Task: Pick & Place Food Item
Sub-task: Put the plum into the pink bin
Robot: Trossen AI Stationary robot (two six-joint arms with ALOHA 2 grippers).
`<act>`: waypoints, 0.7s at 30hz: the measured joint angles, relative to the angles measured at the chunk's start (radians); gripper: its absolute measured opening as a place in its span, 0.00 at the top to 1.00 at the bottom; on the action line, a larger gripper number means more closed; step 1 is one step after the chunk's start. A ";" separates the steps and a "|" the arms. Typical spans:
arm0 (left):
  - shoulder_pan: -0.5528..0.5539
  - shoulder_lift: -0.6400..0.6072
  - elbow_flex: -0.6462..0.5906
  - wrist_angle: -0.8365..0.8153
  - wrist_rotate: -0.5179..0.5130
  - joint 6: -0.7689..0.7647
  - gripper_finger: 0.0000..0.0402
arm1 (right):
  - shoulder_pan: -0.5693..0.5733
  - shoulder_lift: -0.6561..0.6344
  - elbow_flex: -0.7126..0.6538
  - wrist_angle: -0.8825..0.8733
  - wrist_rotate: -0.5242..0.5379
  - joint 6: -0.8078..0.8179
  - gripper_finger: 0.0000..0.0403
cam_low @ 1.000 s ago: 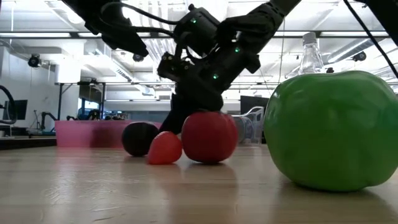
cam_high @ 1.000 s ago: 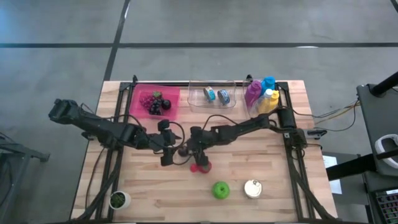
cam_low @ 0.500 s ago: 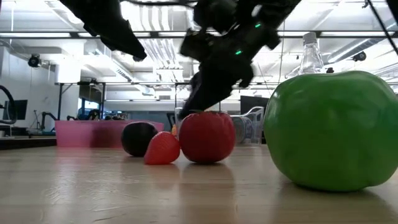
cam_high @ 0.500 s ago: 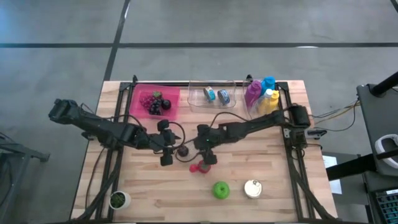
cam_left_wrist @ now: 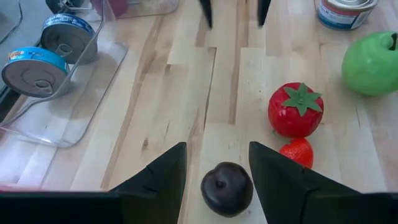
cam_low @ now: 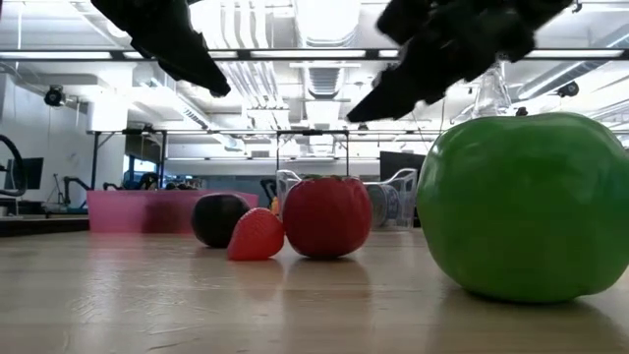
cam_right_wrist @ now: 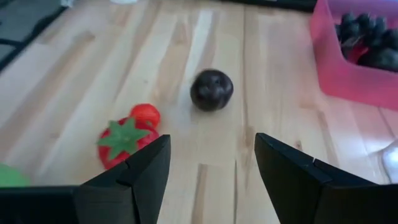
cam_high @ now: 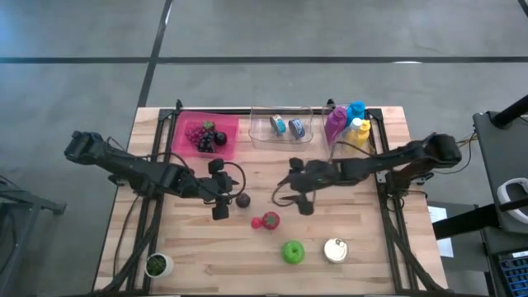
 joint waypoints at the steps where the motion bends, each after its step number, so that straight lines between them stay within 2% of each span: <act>1: 0.000 0.000 0.000 0.000 0.000 0.000 0.56 | 0.005 -0.024 -0.020 0.015 0.000 0.000 0.43; 11: 0.000 0.000 0.000 0.002 0.000 -0.001 0.57 | 0.026 -0.192 -0.153 0.115 0.042 -0.003 0.43; 21: -0.006 0.004 0.000 0.004 0.000 0.001 0.57 | 0.026 -0.216 -0.159 0.131 0.042 -0.007 0.43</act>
